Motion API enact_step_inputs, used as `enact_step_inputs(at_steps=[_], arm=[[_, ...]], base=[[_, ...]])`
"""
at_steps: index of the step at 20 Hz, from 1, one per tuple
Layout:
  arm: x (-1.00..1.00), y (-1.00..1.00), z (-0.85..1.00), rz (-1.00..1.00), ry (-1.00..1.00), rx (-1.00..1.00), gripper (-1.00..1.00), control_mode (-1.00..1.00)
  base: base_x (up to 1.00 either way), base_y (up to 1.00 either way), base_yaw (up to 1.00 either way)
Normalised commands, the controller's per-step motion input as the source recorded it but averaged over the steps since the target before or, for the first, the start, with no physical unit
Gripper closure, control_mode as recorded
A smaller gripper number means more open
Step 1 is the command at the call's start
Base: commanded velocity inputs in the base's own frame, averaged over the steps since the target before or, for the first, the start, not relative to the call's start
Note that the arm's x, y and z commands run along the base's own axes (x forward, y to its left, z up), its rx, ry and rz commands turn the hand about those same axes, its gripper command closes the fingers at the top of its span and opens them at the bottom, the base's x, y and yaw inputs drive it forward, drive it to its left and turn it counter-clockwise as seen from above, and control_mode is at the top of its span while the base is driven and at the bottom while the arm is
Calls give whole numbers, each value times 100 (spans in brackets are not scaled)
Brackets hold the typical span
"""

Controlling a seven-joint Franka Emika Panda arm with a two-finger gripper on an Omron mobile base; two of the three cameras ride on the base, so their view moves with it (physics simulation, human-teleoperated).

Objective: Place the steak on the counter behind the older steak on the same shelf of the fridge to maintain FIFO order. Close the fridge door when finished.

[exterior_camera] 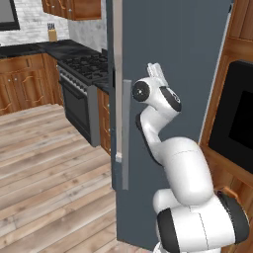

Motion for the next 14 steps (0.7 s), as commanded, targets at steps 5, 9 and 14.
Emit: enact_step_inputs(at_steps=[5, 9, 14], arm=[[42, -35, 0, -16, -4, 0, -100, -100], [34, -34, 0, -14, -1, 0, -100, -100], [30, -38, 0, -14, -1, 0, -100, -100]], base=[[0, 0, 0], [0, 0, 0], [0, 0, 0]])
